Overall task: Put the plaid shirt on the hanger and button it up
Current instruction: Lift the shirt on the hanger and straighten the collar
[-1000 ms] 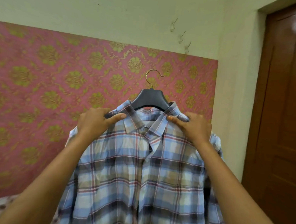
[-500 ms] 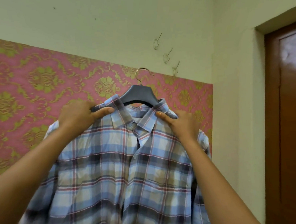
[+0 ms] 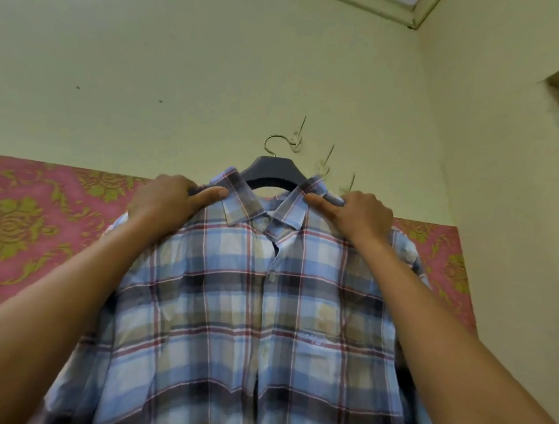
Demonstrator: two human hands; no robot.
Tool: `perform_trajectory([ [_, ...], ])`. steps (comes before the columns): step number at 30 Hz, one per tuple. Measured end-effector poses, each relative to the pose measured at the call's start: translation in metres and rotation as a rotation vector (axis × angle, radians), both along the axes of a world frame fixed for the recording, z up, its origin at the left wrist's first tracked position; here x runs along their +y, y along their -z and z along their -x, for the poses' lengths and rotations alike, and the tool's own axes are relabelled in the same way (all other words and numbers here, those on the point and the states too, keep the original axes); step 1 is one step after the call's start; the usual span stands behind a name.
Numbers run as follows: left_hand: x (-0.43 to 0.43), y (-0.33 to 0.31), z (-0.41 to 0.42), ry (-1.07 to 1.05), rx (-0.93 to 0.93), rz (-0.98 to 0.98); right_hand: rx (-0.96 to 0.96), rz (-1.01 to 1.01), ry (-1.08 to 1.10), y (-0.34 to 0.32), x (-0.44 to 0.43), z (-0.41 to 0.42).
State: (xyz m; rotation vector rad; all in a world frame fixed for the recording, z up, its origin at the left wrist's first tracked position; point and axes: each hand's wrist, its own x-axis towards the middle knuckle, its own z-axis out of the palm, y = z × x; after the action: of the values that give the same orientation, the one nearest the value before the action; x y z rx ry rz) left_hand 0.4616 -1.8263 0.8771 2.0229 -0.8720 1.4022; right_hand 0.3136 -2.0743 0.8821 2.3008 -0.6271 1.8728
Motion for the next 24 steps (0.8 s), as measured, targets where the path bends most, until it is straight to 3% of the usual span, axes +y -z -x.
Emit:
perform_trajectory([
  [11,-0.042,-0.081,-0.036,-0.219,-0.079,0.134,-0.071,-0.068,-0.064,-0.062,-0.04,-0.064],
  [24,-0.067,-0.138,-0.06,-0.16,-0.166,0.173,-0.194,-0.041,-0.051,-0.107,-0.063,-0.09],
])
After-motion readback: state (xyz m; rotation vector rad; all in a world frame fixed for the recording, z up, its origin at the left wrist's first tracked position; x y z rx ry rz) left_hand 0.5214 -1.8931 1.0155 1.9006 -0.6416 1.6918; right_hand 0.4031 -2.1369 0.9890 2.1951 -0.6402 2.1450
